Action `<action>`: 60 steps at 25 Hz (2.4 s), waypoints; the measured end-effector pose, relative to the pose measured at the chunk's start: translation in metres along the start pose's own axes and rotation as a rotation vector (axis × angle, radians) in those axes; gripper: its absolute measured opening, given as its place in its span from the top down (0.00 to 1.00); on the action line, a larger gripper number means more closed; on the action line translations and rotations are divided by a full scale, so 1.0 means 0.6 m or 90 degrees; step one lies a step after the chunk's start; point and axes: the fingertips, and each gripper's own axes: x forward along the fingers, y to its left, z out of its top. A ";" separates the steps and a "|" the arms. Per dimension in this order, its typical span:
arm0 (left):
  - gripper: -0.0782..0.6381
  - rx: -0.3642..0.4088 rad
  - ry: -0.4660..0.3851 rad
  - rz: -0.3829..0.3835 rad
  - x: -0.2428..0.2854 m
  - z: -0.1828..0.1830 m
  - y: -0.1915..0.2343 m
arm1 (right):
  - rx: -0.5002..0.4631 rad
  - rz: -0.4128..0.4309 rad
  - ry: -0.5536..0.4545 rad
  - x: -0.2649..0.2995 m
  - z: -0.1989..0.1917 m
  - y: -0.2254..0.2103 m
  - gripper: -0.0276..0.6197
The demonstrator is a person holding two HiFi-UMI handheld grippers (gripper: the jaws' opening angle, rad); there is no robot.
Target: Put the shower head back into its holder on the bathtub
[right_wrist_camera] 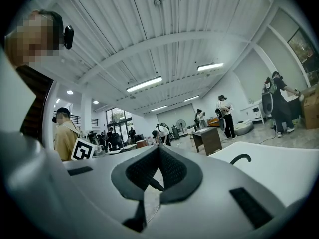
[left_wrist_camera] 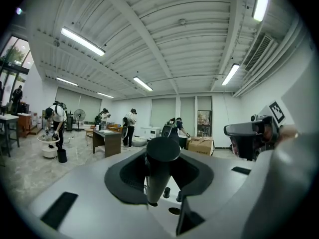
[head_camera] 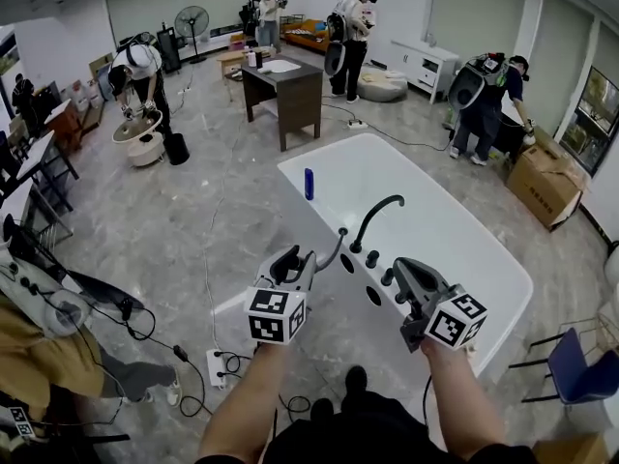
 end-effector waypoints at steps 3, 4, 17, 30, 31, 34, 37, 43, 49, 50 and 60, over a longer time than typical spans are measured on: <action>0.70 -0.001 0.002 0.002 0.014 0.000 0.008 | 0.004 0.012 -0.002 0.019 0.001 -0.009 0.93; 0.70 0.000 0.002 0.002 0.020 0.001 0.013 | 0.006 0.015 -0.003 0.028 0.002 -0.013 0.93; 0.70 -0.002 0.000 0.036 0.132 0.020 0.077 | 0.057 0.037 -0.011 0.125 -0.002 -0.141 0.93; 0.70 0.009 0.021 0.059 0.303 0.055 0.121 | 0.104 0.059 0.015 0.231 0.005 -0.292 0.93; 0.70 0.012 0.023 0.060 0.312 0.057 0.121 | 0.107 0.058 0.016 0.235 0.006 -0.303 0.93; 0.70 0.017 0.028 0.063 0.334 0.063 0.120 | 0.115 0.060 0.016 0.246 0.015 -0.329 0.93; 0.70 0.018 0.034 0.067 0.350 0.061 0.120 | 0.118 0.068 0.015 0.258 0.020 -0.344 0.93; 0.70 0.017 0.038 0.063 0.379 0.058 0.137 | 0.119 0.076 0.024 0.291 0.020 -0.351 0.93; 0.70 -0.001 0.029 0.044 0.421 0.056 0.185 | 0.110 0.060 0.037 0.341 0.014 -0.359 0.93; 0.70 -0.001 0.026 0.037 0.429 0.062 0.198 | 0.108 0.052 0.035 0.354 0.019 -0.360 0.93; 0.70 0.018 0.028 -0.076 0.531 0.076 0.321 | 0.093 -0.048 0.008 0.497 0.032 -0.378 0.93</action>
